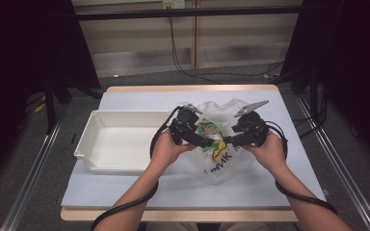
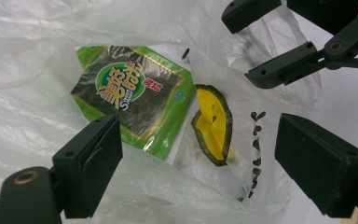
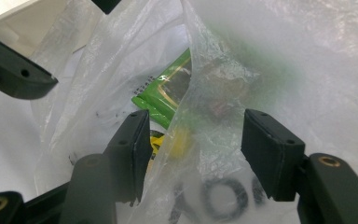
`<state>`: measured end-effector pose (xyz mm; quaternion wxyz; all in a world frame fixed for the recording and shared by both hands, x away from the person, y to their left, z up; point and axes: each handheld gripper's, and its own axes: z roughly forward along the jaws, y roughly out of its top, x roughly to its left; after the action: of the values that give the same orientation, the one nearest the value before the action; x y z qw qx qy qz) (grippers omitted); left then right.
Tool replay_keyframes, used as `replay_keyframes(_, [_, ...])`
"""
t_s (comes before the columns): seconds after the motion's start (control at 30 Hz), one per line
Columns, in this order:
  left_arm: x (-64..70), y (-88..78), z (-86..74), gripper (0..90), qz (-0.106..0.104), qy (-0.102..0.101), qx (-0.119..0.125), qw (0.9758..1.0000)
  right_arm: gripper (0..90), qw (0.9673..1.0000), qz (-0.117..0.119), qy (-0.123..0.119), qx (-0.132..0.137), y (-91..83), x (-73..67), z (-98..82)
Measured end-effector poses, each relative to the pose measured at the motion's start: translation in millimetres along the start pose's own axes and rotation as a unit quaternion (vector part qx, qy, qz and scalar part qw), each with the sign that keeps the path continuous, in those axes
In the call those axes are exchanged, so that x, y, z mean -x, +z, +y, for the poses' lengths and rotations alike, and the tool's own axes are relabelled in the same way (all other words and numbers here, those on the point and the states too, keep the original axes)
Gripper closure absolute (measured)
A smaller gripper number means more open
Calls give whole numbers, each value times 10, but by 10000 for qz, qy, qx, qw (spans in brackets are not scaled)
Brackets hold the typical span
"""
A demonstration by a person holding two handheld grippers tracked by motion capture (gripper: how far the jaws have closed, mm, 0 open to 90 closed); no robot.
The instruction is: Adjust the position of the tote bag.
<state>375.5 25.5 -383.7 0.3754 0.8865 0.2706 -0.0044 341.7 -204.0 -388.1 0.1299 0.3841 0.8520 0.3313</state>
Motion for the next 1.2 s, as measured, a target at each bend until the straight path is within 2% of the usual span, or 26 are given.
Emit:
replay_keyframes(0.27, [49,103,-43,154,-74,-7,-73,9999,457,10000,12,-5,-65,28,29,-10])
replay_keyframes(0.33, [60,140,-54,150,-133,79,-140,9998,462,10000,-21,0,-59,33,39,-14])
replay_keyframes(0.43, [90,182,-68,151,-146,-8,-87,9999,463,9999,-39,-20,-93,39,41,-18])
replay_keyframes(0.53, [108,213,-80,150,-173,90,-105,9998,492,10000,-28,-28,-92,40,49,-36])
replay_keyframes(0.57, [131,233,-85,150,-168,43,-77,9998,499,9999,-2,-29,-97,41,57,-46])
replay_keyframes(0.63, [138,262,-96,150,-223,179,-184,9994,523,9999,2,-47,-129,54,64,-74])
replay_keyframes(0.8, [163,333,-117,150,-254,124,-158,9995,487,9998,-39,-89,-183,92,55,-132])
replay_keyframes(0.87, [168,382,-136,151,-254,85,-168,9995,480,9998,-81,-25,-206,96,61,-167])
replay_keyframes(1.03, [165,447,-166,151,-228,147,-236,9994,479,9997,-140,7,-224,116,74,-207])
replay_keyframes(1.07, [158,453,-168,151,-229,199,-290,9991,534,9996,-155,3,-252,122,79,-217])
replay_keyframes(1.1, [172,482,-178,151,-220,77,-209,9995,651,9996,-134,-36,-248,121,80,-237])
replay_keyframes(1.17, [174,493,-178,150,-201,102,-193,9996,683,9996,-129,-83,-253,119,84,-241])
replay_keyframes(1.2, [188,512,-172,149,-173,90,-177,9997,849,9994,-150,-120,-301,112,74,-246])
